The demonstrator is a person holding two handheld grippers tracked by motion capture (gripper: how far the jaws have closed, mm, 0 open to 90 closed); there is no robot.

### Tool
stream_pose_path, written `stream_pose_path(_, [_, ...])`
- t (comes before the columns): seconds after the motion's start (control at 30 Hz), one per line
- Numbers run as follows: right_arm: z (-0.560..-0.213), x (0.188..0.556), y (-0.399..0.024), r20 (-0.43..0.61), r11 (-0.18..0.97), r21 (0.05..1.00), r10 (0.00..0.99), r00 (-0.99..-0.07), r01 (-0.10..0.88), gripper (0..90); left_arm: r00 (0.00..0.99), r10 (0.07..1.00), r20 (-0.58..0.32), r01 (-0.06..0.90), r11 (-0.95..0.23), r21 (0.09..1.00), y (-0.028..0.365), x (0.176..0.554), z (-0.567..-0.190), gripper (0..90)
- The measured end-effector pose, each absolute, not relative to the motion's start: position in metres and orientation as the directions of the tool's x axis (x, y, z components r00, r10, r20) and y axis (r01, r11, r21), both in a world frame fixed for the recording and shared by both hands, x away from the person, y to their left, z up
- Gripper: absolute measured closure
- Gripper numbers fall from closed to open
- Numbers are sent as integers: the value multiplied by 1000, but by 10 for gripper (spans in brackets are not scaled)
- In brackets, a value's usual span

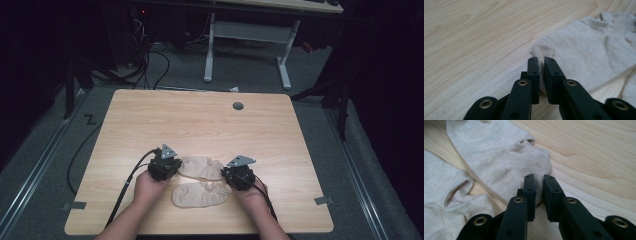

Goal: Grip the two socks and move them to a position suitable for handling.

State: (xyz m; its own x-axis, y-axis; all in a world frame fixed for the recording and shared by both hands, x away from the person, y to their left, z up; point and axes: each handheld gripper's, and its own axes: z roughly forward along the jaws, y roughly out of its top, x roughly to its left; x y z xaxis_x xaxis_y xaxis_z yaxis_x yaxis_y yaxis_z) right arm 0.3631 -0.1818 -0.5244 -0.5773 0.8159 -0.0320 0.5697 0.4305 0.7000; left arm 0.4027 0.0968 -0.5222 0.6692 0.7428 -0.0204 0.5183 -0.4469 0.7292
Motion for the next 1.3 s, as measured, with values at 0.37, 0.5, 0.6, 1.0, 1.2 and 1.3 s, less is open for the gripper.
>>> stream_pose_path(0.37, [-525, 369, -181, -33, 418, 700, 829, -559, 579, 822, 682, 732, -5, 511, -471, 719, 100, 390, -526, 849])
stream_pose_path(0.5, [-520, 371, -180, 3, 374, 732, 834, -552, 569, 700, 680, 733, -15, 516, -464, 720, 102, 388, -527, 836])
stream_pose_path(0.6, [-520, 377, -180, 53, 324, 742, 845, -532, 587, 600, 680, 733, -21, 521, -463, 717, 104, 388, -526, 817])
stream_pose_path(1.0, [-523, 375, -169, 15, 404, 717, 806, -591, 569, 860, 681, 732, -36, 519, -446, 729, 104, 382, -525, 873])
stream_pose_path(1.2, [-510, 367, -170, -8, 390, 761, 804, -595, 518, 859, 683, 730, -35, 491, -422, 762, 107, 376, -511, 873])
stream_pose_path(1.3, [-512, 364, -169, -17, 399, 760, 801, -598, 513, 859, 680, 733, -29, 488, -423, 764, 109, 374, -508, 874])
